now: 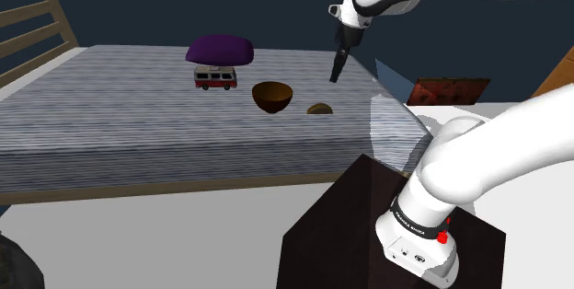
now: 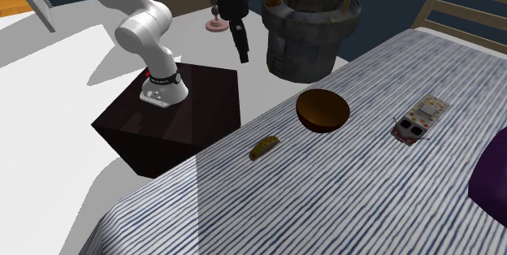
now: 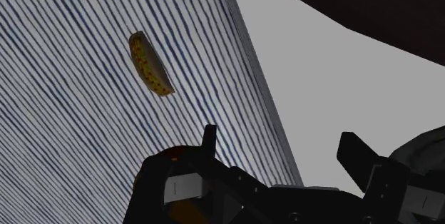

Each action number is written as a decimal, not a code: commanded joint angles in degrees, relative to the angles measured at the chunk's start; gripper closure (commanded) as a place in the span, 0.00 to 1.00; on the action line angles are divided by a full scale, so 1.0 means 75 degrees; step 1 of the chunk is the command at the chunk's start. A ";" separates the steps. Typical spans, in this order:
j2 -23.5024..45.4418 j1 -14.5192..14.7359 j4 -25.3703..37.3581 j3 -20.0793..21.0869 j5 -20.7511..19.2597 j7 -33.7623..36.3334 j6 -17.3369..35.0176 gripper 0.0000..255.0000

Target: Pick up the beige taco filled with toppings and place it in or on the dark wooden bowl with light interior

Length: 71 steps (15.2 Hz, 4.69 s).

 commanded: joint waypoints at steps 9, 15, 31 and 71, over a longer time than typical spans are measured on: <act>0.2682 0.0368 0.0410 -0.1351 -0.0043 -0.2639 0.1953 0.00; 0.4685 0.0500 0.1170 -0.1837 0.0762 -0.4523 0.2898 0.00; 0.6781 0.0042 0.1843 -0.1513 0.2036 -0.6193 0.4004 0.00; 0.4898 0.0407 0.2648 -0.1905 0.0690 -0.5348 0.1552 1.00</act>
